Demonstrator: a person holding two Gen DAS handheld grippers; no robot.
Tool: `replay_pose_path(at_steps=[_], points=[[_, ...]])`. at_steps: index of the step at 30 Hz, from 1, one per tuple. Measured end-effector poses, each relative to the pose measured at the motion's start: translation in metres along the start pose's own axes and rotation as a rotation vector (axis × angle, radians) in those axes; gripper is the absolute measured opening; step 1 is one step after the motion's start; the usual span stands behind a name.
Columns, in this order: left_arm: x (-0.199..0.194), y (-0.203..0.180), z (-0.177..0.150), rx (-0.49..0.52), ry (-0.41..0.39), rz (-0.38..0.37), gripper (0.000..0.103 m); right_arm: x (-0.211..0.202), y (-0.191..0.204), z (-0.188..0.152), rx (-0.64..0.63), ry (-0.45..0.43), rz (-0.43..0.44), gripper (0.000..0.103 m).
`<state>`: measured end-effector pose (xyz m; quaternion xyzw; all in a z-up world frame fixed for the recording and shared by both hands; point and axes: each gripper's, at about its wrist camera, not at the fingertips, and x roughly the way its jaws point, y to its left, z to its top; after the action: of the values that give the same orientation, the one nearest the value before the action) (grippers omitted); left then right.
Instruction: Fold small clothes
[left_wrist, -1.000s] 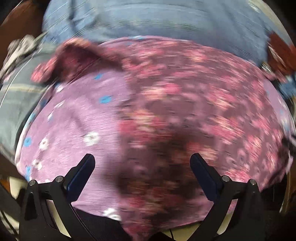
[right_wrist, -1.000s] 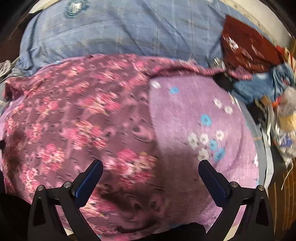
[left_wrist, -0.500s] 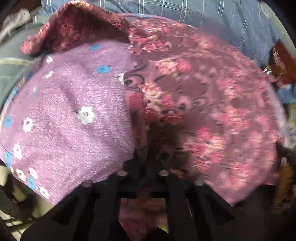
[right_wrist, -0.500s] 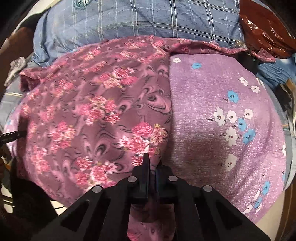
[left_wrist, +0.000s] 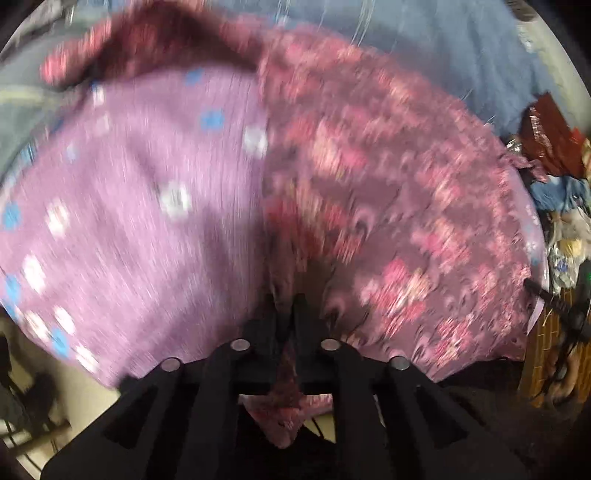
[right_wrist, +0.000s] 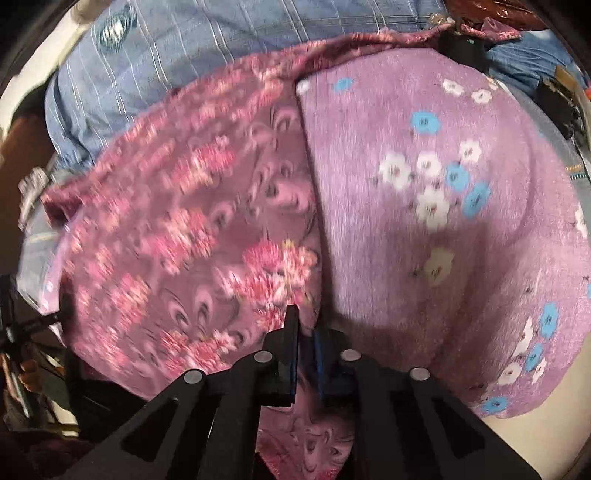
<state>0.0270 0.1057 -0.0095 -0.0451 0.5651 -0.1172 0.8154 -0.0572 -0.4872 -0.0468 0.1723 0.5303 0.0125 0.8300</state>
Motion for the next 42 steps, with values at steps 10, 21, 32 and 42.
replay_pose_path(at_steps=[10, 21, 32, 42], points=[[0.027, -0.045, 0.093, 0.075, -0.106, 0.034, 0.057, -0.098, -0.122, 0.15, 0.343, -0.429, -0.105, 0.045], [0.094, -0.097, 0.179, 0.05, -0.086, -0.069, 0.057, -0.026, -0.24, 0.276, 0.707, -0.441, -0.145, 0.049], [0.107, -0.094, 0.194, 0.072, -0.104, -0.164, 0.057, -0.039, -0.177, 0.308, 0.444, -0.571, -0.312, 0.011], [0.106, -0.056, 0.204, -0.046, -0.068, -0.217, 0.057, 0.005, 0.026, 0.316, 0.101, -0.491, -0.083, 0.011]])
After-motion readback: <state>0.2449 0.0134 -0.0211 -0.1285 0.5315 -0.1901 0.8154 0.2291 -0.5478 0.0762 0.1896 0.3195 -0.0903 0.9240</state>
